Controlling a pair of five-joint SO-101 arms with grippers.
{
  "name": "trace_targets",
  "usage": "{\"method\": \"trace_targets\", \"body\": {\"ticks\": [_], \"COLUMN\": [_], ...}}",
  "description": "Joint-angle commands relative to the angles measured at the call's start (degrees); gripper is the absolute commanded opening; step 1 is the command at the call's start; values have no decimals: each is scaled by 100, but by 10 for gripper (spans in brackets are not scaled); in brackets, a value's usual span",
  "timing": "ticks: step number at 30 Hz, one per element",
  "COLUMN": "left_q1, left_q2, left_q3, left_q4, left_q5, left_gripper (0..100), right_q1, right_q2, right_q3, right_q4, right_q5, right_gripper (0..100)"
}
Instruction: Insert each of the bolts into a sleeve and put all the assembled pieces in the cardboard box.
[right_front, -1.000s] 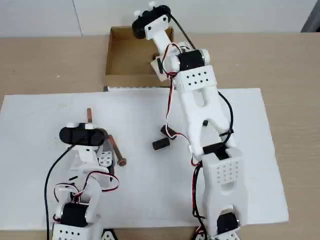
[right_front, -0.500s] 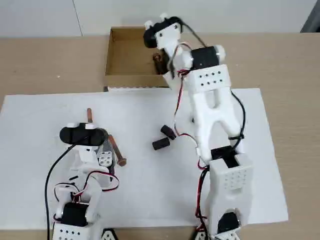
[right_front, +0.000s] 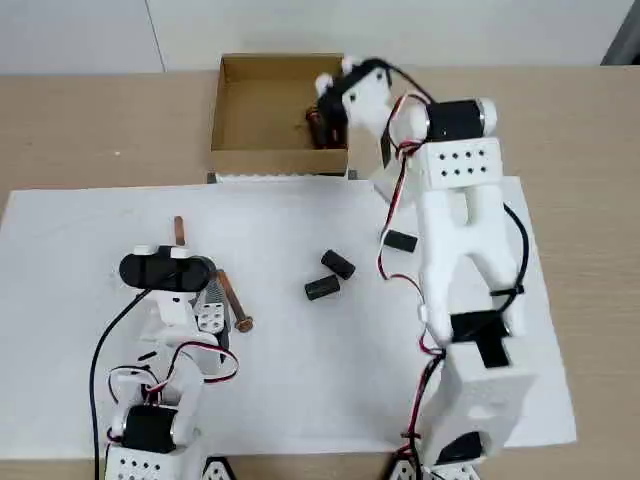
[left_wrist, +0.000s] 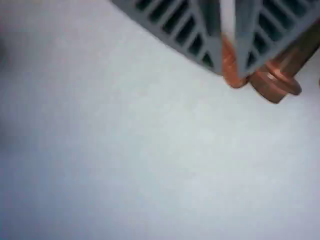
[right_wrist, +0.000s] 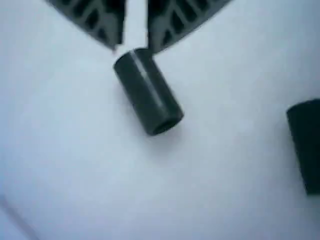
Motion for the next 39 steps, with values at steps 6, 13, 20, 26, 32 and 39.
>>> {"method": "trace_targets", "body": {"ticks": [6, 13, 20, 26, 32, 39], "left_q1": [-18, -18, -18, -9, -9, -9], "left_q2": [-62, -62, -62, -62, -62, -62], "left_q3": [-31, -31, -31, -31, -31, -31], "left_q4": [9, 9, 9, 9, 9, 9], "left_q5": [-9, -9, -9, -18, -18, -18], "left_gripper": [6, 6, 6, 6, 6, 6], "right_q1": [66, 66, 101, 110, 154, 382], "right_q2": [-673, -664, -295, 303, 699, 1121], "right_q3": [1292, 1855, 2268, 2259, 2259, 2259], "right_q4": [-4, -497, -1165, -1657, -1789, -1938], "right_q5": [835, 1451, 1705, 1899, 1890, 1890], "right_gripper": [211, 229, 229, 227, 226, 189]}}
